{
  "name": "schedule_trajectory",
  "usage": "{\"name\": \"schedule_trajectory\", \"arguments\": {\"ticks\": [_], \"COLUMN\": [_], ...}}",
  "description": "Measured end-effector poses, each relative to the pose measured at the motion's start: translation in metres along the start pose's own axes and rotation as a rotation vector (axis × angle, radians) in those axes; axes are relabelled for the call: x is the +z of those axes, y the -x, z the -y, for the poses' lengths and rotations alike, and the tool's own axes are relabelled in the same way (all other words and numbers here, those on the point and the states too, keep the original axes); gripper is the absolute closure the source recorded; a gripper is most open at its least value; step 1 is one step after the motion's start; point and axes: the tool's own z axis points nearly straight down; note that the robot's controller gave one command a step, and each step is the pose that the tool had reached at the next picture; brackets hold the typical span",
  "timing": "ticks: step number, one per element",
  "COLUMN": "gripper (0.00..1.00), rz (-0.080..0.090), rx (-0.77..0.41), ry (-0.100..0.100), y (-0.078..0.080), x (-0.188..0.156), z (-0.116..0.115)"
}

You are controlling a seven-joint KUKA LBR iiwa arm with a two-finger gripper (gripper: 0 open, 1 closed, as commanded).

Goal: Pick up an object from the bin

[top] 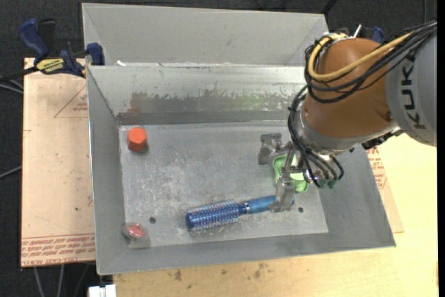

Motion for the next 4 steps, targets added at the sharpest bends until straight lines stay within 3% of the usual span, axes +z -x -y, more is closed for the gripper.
{"name": "schedule_trajectory", "arguments": {"ticks": [1, 2, 3, 4], "gripper": [0.00, 1.00, 1.00, 1.00], "rz": [-0.005, -0.001, 0.005, 0.013], "rx": [-0.121, -0.120, -0.157, -0.209], "ry": [0.000, 0.000, -0.001, -0.003], "y": [0.039, 0.040, 0.007, 0.088], "x": [0.148, 0.144, 0.050, -0.103], "z": [-0.009, -0.009, 0.005, 0.016]}}
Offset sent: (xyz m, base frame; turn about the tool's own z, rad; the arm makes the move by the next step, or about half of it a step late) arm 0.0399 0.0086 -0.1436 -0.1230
